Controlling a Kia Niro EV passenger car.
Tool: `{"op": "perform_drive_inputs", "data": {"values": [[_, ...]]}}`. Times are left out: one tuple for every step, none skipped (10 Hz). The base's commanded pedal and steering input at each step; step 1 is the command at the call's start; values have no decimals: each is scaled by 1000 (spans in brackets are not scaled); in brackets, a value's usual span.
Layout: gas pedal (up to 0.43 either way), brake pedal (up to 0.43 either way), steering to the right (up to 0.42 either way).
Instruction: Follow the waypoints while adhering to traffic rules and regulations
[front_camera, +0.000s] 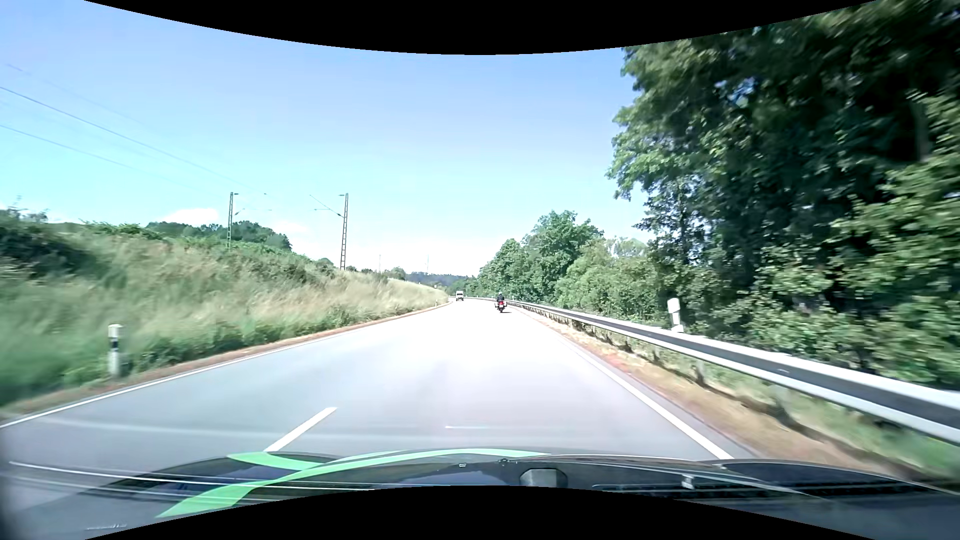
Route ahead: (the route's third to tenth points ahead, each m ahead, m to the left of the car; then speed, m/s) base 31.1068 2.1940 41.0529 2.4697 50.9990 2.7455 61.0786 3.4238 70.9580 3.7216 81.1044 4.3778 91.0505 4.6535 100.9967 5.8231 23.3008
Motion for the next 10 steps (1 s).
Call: {"op": "perform_drive_inputs", "data": {"values": [[280, 0, -7], [280, 0, -7], [280, 0, -7], [260, 0, -7], [228, 0, -7], [197, 0, -7], [197, 0, -7], [197, 0, -7], [220, 0, -7], [228, 0, -7]]}}
